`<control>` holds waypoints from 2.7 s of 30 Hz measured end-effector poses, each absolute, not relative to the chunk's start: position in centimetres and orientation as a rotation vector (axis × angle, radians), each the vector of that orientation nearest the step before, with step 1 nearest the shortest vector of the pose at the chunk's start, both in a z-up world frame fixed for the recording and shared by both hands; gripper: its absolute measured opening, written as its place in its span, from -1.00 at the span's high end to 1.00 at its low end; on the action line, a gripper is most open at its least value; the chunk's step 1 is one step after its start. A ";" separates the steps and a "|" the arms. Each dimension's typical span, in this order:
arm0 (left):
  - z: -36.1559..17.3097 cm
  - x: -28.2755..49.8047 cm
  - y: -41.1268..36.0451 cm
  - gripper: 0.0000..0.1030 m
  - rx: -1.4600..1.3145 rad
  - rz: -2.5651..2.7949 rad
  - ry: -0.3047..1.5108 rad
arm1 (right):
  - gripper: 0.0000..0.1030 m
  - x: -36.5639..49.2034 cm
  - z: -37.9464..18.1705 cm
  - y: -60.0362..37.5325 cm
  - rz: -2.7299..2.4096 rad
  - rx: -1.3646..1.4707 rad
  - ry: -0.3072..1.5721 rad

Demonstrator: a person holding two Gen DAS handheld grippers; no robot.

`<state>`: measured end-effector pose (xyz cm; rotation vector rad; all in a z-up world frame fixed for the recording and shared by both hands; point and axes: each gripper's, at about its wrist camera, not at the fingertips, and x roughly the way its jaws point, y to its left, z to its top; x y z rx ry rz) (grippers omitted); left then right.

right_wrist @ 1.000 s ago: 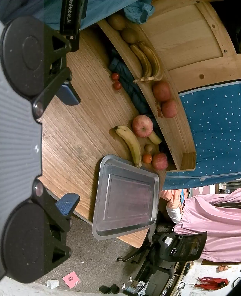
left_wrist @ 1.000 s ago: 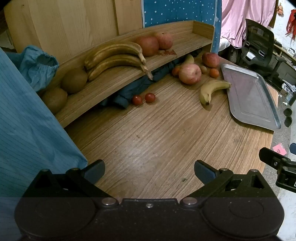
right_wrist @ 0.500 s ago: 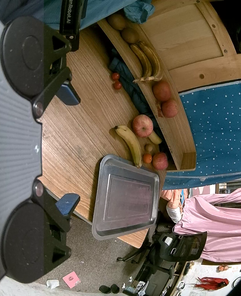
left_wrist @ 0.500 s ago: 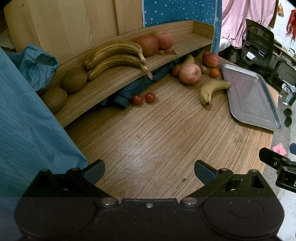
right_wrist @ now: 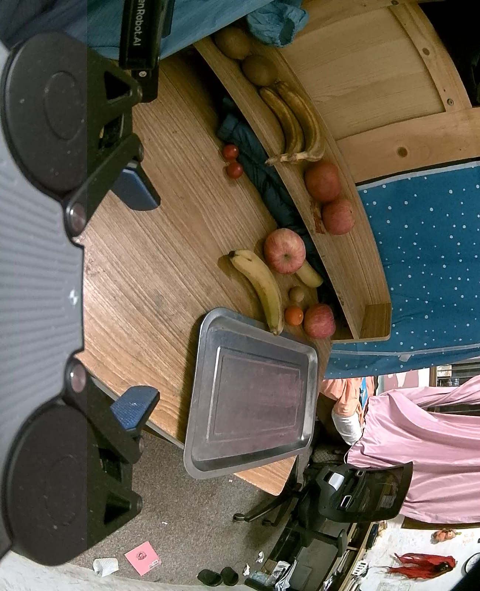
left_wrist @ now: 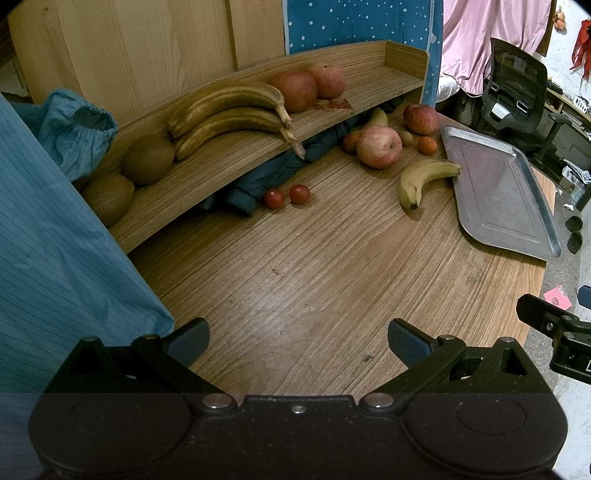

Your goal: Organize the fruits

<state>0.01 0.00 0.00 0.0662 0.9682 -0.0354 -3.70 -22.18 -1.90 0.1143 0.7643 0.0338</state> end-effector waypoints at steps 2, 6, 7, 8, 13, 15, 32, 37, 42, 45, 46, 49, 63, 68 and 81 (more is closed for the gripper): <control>0.0 0.0 0.0 -0.99 0.066 -0.037 0.969 | -1.00 -3.7 -1.9 -22.2 0.034 0.114 0.764; 0.0 0.0 -0.1 -0.99 0.066 -0.037 0.969 | -1.00 -3.7 -1.9 -22.2 0.034 0.114 0.765; 0.0 0.0 0.0 -0.99 0.065 -0.037 0.969 | -1.00 -3.7 -1.9 -22.2 0.034 0.114 0.765; 0.0 0.0 -0.1 -0.99 0.065 -0.037 0.969 | -1.00 -3.7 -1.9 -22.2 0.034 0.114 0.765; 0.0 0.0 0.0 -0.99 0.064 -0.038 0.970 | -1.00 -3.6 -2.0 -22.2 0.034 0.114 0.766; -0.5 0.1 0.0 -0.99 0.063 -0.037 0.972 | -1.00 -3.6 -2.0 -22.3 0.034 0.114 0.766; -0.9 0.6 -0.2 -0.99 0.033 0.002 1.014 | -1.00 -2.4 -2.3 -22.5 0.073 0.104 0.783; -1.0 1.2 -0.1 -0.99 0.005 0.051 1.026 | -1.00 -1.4 -2.2 -22.8 0.108 0.082 0.781; -1.3 2.3 -0.3 -0.99 -0.033 0.129 1.038 | -1.00 0.7 -2.3 -23.4 0.177 0.052 0.774; -1.5 3.2 -0.6 -0.99 -0.067 0.190 1.043 | -1.00 2.7 -2.5 -23.8 0.240 0.024 0.782; -1.6 3.7 -0.6 -0.99 -0.081 0.212 1.044 | -1.00 3.3 -2.5 -24.0 0.269 0.013 0.787; -1.7 4.9 -0.8 -0.99 -0.125 0.282 1.038 | -1.00 5.4 -2.7 -24.4 0.354 -0.028 0.794; -2.7 11.2 0.6 -0.99 -0.191 0.435 1.042 | -1.00 12.7 -3.5 -23.4 0.621 -0.232 0.810; -3.6 14.0 1.8 -0.99 -0.185 0.404 1.053 | -0.99 14.6 -4.8 -20.2 0.675 -0.323 0.813; -6.0 17.9 4.1 -0.91 -0.259 0.327 1.053 | -0.79 18.1 -8.2 -13.7 0.790 -0.448 0.788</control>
